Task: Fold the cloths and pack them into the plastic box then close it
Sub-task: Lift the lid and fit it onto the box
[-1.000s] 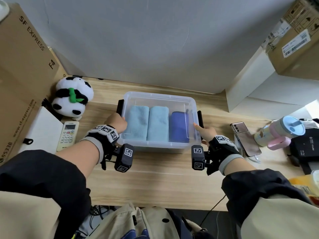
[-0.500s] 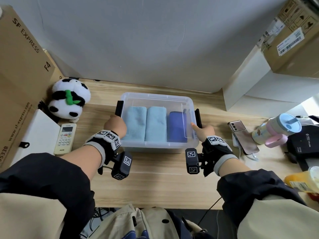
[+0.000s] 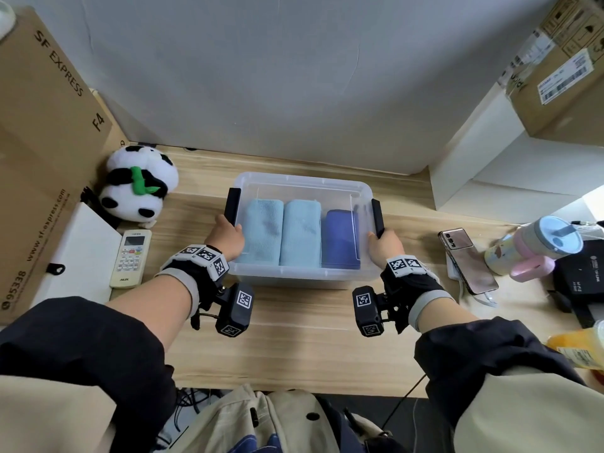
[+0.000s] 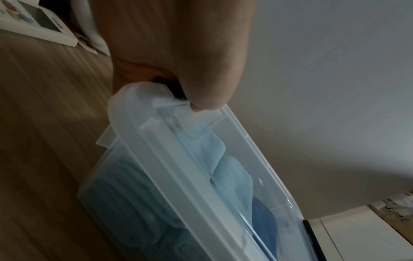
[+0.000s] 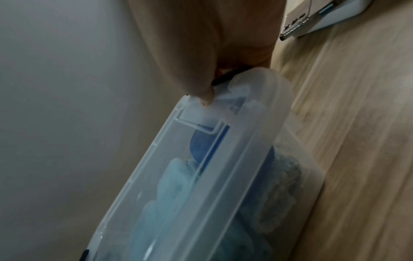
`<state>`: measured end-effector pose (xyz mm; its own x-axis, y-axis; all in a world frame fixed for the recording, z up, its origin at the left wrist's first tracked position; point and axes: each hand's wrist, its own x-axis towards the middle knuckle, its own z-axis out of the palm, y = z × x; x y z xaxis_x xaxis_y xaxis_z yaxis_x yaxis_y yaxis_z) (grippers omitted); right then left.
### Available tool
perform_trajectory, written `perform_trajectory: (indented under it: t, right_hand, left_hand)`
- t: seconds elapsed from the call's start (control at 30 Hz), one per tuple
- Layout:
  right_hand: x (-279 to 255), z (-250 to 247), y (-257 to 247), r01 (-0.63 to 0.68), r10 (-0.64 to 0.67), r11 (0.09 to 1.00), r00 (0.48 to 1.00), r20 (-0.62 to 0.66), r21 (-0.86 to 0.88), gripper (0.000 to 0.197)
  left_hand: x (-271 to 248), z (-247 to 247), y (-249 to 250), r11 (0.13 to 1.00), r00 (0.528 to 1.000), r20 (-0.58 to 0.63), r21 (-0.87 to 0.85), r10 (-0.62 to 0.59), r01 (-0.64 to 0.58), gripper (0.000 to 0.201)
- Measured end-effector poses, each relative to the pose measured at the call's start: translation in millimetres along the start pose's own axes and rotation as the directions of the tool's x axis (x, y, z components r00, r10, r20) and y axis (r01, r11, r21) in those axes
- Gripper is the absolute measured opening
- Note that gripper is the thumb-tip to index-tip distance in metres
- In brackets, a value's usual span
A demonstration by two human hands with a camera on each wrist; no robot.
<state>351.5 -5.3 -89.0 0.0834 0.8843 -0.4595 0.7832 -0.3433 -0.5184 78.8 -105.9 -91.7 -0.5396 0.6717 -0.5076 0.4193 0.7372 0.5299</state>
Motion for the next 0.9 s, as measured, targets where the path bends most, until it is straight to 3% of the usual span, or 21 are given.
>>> perform_trajectory:
  t: [0.33, 0.6, 0.73, 0.9]
  right_hand:
    - [-4, 4, -9, 0.022, -0.040, 0.979, 0.995, -0.086, -0.202, 0.036]
    - [-9, 8, -13, 0.038, -0.070, 0.967, 0.990, -0.122, -0.250, 0.030]
    - [-15, 6, -5, 0.076, -0.088, 0.986, 0.993, -0.079, -0.150, 0.033]
    - [-19, 2, 10, 0.089, -0.102, 0.981, 0.993, 0.064, 0.175, 0.046]
  left_hand:
    - [-4, 0, 2, 0.998, 1.000, -0.003, -0.061, -0.014, 0.014, 0.036]
    - [-3, 1, 0, 0.999, 1.000, -0.006, -0.051, -0.006, 0.006, 0.037]
    - [-2, -1, -4, 0.998, 1.000, 0.007, -0.056, 0.002, -0.002, 0.039]
    - [5, -6, -10, 0.971, 0.994, 0.096, -0.237, 0.051, -0.027, 0.044]
